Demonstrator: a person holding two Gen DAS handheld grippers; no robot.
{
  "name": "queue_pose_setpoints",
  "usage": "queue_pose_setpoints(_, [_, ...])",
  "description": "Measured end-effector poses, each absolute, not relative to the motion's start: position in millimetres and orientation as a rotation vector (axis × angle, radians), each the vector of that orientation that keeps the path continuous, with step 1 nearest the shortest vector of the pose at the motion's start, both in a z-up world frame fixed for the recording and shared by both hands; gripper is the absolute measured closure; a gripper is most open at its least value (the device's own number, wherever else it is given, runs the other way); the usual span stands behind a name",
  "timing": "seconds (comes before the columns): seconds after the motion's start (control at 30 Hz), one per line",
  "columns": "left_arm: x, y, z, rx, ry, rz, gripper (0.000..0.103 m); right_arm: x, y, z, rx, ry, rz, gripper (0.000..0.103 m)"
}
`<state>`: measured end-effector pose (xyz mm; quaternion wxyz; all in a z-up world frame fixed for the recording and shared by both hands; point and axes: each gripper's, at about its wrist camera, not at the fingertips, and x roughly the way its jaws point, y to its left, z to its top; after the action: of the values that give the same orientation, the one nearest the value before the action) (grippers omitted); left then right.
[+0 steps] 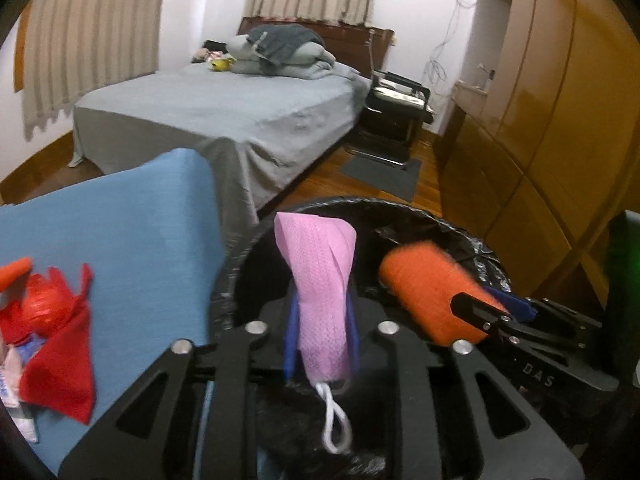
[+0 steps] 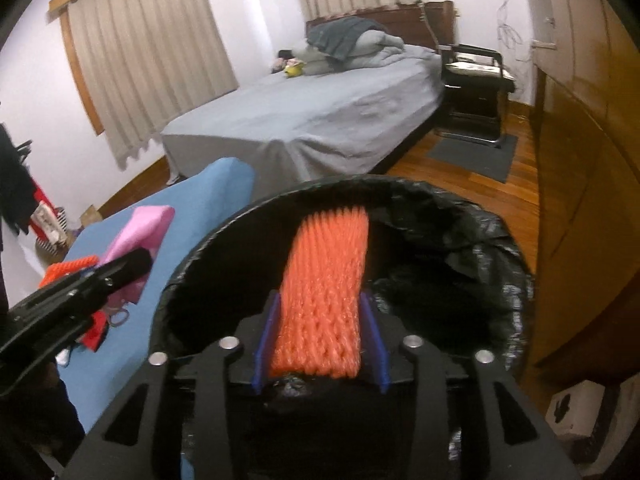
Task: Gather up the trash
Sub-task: 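Carry mesh sleeve and pink mask over the bin and release both, then grasp the white alcohol-pads box with the left tool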
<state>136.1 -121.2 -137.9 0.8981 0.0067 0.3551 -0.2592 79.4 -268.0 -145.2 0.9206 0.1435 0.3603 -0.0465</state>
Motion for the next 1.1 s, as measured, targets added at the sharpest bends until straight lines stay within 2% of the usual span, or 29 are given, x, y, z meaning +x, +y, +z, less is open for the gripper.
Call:
queue_pose_setpoints(0.07, [138,-128,-141,0.016,0.741,-0.551,0.058,77,-274,-145,0.303,0.732,-0.114,0.053])
queue_pose_setpoints(0.13, [139,-132,-143,0.007,0.74,-0.563,0.042,74,-280,-144,0.308,0.72,-0.134,0.048])
queue_pose_setpoints(0.23, [140,-131,-142,0.0,0.733,-0.564,0.034,70,-287,-142,0.307,0.703,-0.155,0.034])
queue_pose_setpoints(0.3, [139,-125,-139,-0.003,0.719,-0.546,0.032,67,-291,-139,0.31,0.686,-0.175,0.019])
queue_pose_setpoints(0.4, [135,-104,-128,-0.004,0.687,-0.501,0.025,65,-289,-133,0.32,0.662,-0.18,0.009])
queue_pose_setpoints(0.47, [130,-87,-120,-0.001,0.659,-0.457,0.019,66,-284,-128,0.309,0.646,-0.17,0.007])
queue_pose_setpoints(0.87, [100,55,-93,0.003,0.57,-0.093,0.017,87,-191,-116,0.225,0.635,0.028,0.006])
queue_pose_setpoints(1.1, [92,133,-107,-0.001,0.603,0.108,0.017,103,-123,-122,0.158,0.66,0.159,0.006])
